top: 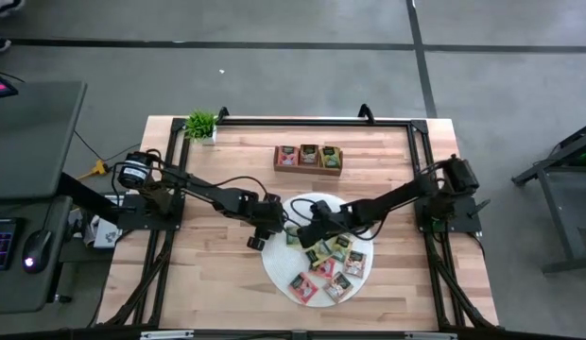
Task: Pick & Place Tea
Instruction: Put the yellow tea bag into the right section of the wooden organizer
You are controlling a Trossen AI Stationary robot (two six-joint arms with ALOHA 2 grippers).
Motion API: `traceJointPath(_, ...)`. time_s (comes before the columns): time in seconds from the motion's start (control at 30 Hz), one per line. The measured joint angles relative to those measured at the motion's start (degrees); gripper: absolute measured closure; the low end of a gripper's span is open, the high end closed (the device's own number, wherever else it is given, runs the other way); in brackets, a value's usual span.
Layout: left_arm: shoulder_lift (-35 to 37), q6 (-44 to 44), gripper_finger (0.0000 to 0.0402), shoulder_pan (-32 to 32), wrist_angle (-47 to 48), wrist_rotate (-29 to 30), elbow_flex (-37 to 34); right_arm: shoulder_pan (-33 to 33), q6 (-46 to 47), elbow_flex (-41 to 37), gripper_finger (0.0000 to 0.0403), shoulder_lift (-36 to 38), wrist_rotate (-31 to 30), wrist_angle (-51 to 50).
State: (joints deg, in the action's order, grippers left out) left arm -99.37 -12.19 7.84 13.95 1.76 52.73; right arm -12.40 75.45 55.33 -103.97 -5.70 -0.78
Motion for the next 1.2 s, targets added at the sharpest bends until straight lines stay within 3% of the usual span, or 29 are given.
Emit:
traceJointPath(0.2,0.02,0.20,0.0234,0.00,0.22,0.03,0.09,1.64,-6.71,0.02,0.0403,7.29,-0.14,-4.47)
traceJointPath(0.43,0.07,0.52,0.0234,0.00,0.54,0.12,0.09,4.94,-15.28,0.13,0.0403,19.78,0.60,-18.35)
traceJointPath(0.77,0.07,2.02,0.0234,0.00,-0.03,0.34,0.09,16.77,-30.97,0.63,0.0403,36.30,7.18,-39.05)
traceJointPath(0.97,0.07,5.94,0.0234,0.00,-0.58,0.37,0.09,25.75,-47.17,10.53,0.0403,36.22,7.95,-54.18)
traceJointPath(1.2,0.07,11.51,0.0234,0.00,-0.96,0.41,0.09,37.00,-66.69,24.80,0.0403,29.32,9.09,-63.90)
